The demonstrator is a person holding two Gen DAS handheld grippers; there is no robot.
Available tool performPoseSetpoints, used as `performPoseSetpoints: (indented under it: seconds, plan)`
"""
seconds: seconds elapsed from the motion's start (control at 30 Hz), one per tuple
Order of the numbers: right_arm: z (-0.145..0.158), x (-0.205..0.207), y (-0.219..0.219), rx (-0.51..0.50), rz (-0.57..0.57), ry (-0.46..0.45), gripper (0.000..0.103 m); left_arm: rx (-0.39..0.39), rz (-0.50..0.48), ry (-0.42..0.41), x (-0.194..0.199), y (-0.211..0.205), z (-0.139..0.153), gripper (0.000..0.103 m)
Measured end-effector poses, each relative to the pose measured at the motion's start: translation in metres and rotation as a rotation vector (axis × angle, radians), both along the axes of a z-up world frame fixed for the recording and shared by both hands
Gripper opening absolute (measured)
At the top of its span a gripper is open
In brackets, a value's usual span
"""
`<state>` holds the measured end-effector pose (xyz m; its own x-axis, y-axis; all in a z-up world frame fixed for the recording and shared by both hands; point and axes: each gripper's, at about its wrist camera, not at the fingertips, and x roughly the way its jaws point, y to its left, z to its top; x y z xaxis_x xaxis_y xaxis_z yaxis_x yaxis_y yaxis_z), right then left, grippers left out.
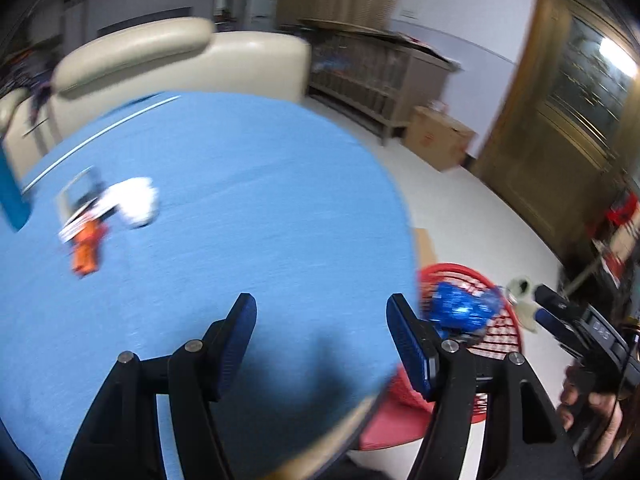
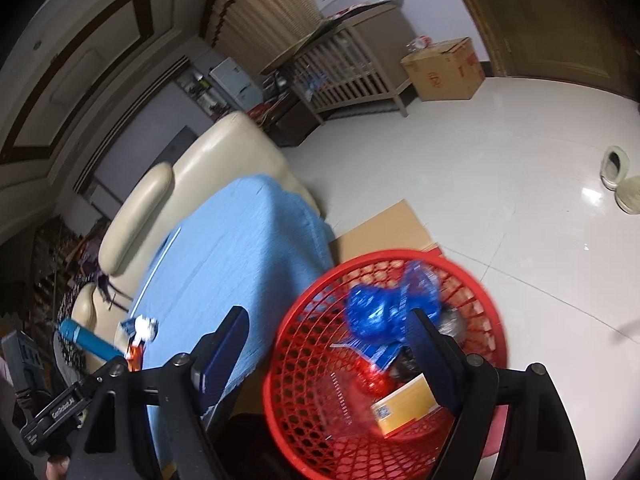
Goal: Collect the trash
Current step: 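Move both open tools back over the orange bag and white tissue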
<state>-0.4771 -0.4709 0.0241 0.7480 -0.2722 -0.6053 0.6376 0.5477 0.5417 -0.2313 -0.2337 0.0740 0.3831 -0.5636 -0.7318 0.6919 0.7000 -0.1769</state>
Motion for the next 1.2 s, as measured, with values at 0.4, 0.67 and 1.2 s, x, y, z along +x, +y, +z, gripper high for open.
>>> performPoseSetpoints:
  seconds: [0.4, 0.67, 1.2]
  plan:
    - [-0.002, 0.07, 0.053, -0.03, 0.183, 0.088, 0.084, -0.012, 0.351, 0.053, 0.064, 0.125, -0.029, 0.069]
    - [-0.007, 0.121, 0.091, -0.05, 0.29, 0.144, 0.084, -0.036, 0.461, 0.122, 0.086, 0.175, -0.053, 0.069]
    - [-0.014, 0.221, 0.176, -0.127, 0.532, 0.238, 0.084, 0.045, 0.554, 0.121, 0.104, 0.212, -0.069, 0.069]
